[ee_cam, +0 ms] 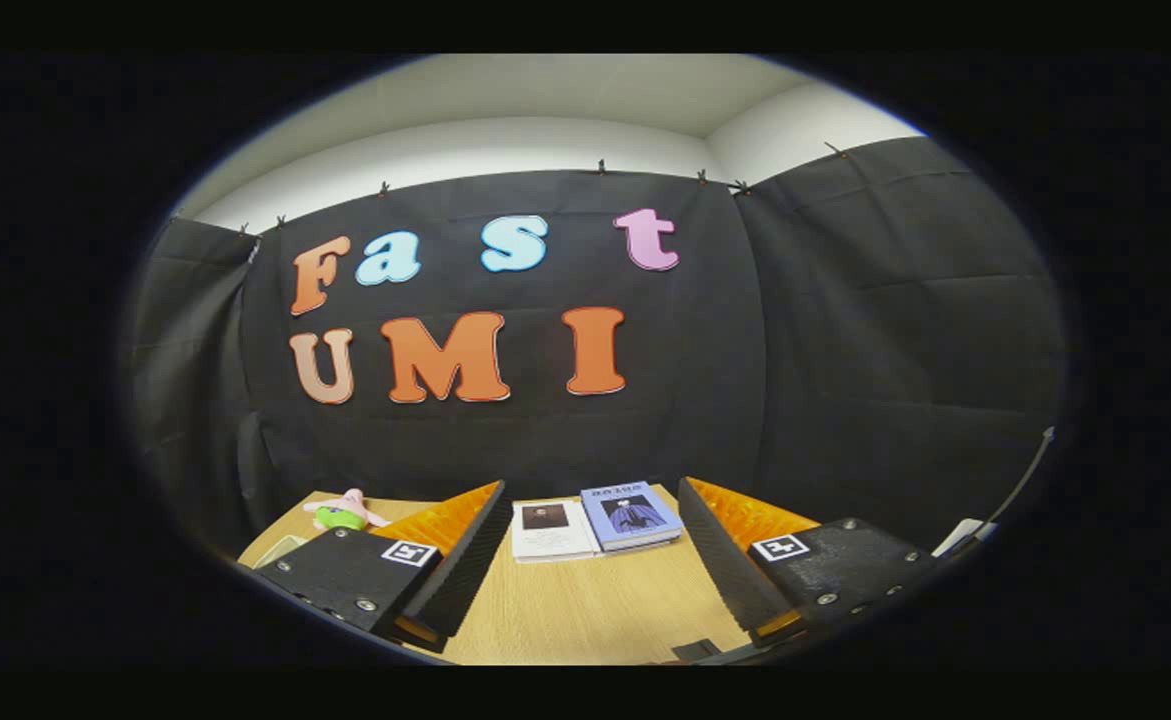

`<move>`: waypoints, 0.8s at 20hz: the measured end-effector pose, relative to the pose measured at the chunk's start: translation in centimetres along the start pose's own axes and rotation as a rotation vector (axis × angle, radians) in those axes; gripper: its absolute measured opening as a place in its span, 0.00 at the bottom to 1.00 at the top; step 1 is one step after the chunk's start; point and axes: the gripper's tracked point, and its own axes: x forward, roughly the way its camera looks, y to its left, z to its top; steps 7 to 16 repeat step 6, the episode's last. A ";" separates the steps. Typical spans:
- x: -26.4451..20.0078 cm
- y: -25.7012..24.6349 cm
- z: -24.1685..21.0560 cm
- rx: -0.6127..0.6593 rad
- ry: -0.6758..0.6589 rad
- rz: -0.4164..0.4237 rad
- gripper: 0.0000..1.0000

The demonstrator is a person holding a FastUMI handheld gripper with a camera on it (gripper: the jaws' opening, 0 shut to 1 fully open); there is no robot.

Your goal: Open the storage box then place both shoes into the box .Put the left shoe in first, then the right shoe, with the right side of both shoes facing outward in a uniform manner.

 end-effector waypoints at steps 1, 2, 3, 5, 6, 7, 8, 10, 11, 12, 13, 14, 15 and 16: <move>0.0 -0.1 0.0 0.001 -0.003 0.002 0.99; -0.1 -0.2 0.1 0.001 -0.008 0.004 0.99; 0.0 -0.3 0.2 -0.001 -0.014 0.004 0.99; 0.1 -0.5 0.4 0.001 -0.019 0.003 0.99; 0.1 -0.5 0.3 0.005 -0.017 0.006 0.99; 0.1 -0.5 0.3 0.005 -0.017 0.006 0.99; 0.1 -0.5 0.3 0.005 -0.017 0.006 0.99; 0.1 -0.5 0.3 0.005 -0.017 0.006 0.99; 0.1 -0.5 0.3 0.005 -0.017 0.006 0.99; 0.1 -0.5 0.3 0.005 -0.017 0.006 0.99; 0.1 -0.5 0.3 0.005 -0.017 0.006 0.99; 0.1 -0.5 0.3 0.005 -0.017 0.006 0.99; 0.1 -0.5 0.3 0.005 -0.017 0.006 0.99; 0.1 -0.5 0.3 0.005 -0.017 0.006 0.99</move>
